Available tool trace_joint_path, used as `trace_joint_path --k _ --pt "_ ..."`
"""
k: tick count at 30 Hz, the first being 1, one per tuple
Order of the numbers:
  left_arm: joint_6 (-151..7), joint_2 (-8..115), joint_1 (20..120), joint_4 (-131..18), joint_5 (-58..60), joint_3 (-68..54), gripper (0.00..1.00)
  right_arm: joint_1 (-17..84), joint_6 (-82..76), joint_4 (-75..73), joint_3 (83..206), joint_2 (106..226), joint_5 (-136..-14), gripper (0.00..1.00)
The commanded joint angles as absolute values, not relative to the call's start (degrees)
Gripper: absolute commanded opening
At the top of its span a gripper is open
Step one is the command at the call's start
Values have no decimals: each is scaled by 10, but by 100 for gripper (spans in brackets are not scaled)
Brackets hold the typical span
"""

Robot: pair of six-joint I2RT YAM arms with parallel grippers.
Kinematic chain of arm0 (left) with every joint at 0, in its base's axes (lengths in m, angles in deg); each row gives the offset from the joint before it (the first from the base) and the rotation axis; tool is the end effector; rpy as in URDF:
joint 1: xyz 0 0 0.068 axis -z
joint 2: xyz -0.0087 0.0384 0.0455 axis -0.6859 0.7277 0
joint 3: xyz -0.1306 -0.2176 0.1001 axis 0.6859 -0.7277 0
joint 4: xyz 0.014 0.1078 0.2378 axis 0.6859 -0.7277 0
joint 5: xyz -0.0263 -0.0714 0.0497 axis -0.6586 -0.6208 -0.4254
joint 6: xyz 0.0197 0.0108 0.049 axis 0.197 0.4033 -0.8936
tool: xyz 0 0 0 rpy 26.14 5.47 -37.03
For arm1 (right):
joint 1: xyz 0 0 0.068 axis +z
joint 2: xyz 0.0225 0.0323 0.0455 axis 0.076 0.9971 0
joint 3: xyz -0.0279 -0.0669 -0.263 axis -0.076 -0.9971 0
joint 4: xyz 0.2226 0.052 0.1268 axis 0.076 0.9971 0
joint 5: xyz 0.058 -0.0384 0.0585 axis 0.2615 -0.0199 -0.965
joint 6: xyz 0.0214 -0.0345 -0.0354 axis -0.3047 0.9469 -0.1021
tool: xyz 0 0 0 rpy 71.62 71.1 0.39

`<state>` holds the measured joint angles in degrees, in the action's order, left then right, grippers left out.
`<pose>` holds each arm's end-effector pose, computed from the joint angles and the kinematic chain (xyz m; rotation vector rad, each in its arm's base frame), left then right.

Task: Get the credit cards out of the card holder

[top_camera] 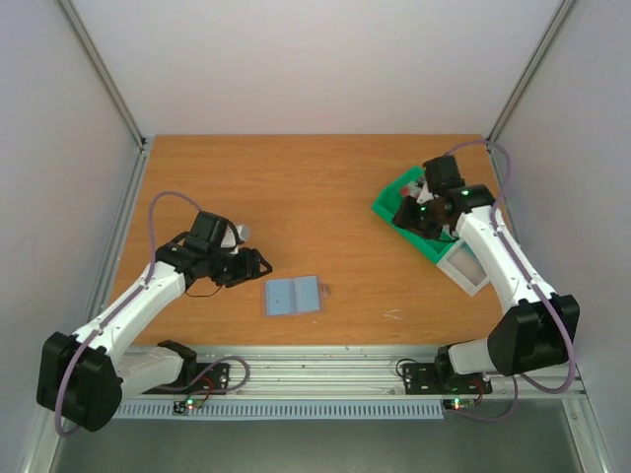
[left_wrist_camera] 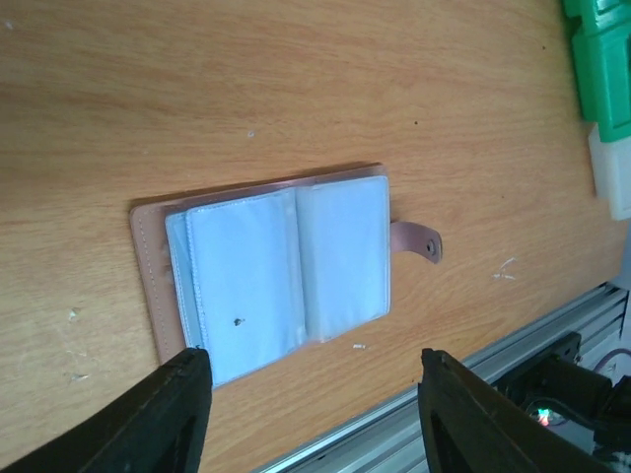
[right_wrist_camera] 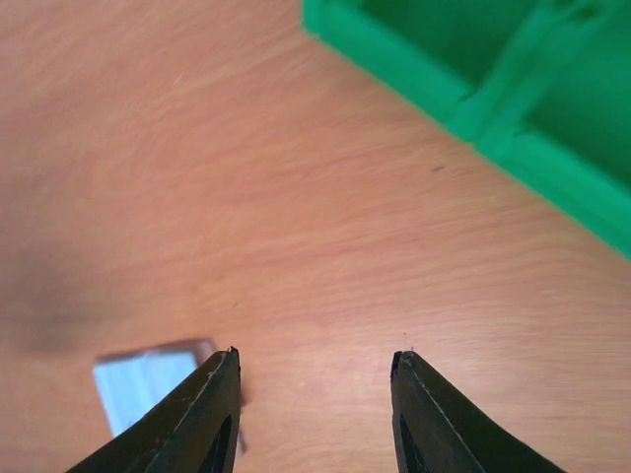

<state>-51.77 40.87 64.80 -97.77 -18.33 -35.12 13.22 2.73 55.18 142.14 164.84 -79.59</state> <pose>0.1865 -0.0910 0.2350 -0.0600 2.7192 -0.9345 0.2687 0.0497 0.3096 -0.2485 2.6543 0.3479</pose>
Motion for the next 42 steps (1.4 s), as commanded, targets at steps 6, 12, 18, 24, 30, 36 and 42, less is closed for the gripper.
trace_joint_path --k 6,12,18,24,30,36,42 --pt "-452 472 648 -836 -223 -417 56 293 -39 414 1348 1695 -889 44" --pt "-437 518 648 -795 -214 -434 55 362 -56 342 1317 1745 -917 46" --pt "-436 548 648 -776 -215 -439 53 392 -59 303 1295 1783 -939 46" --pt "-434 552 648 -762 -207 -453 53 413 -57 284 1283 1816 -949 46" --pt "-430 573 648 -741 -211 -466 51 418 -59 276 1268 1832 -950 43" --pt "-411 571 648 -706 -215 -488 51 424 -65 256 1257 1854 -952 40" --pt "-403 588 648 -675 -236 -494 44 434 -67 239 1246 1864 -944 36"
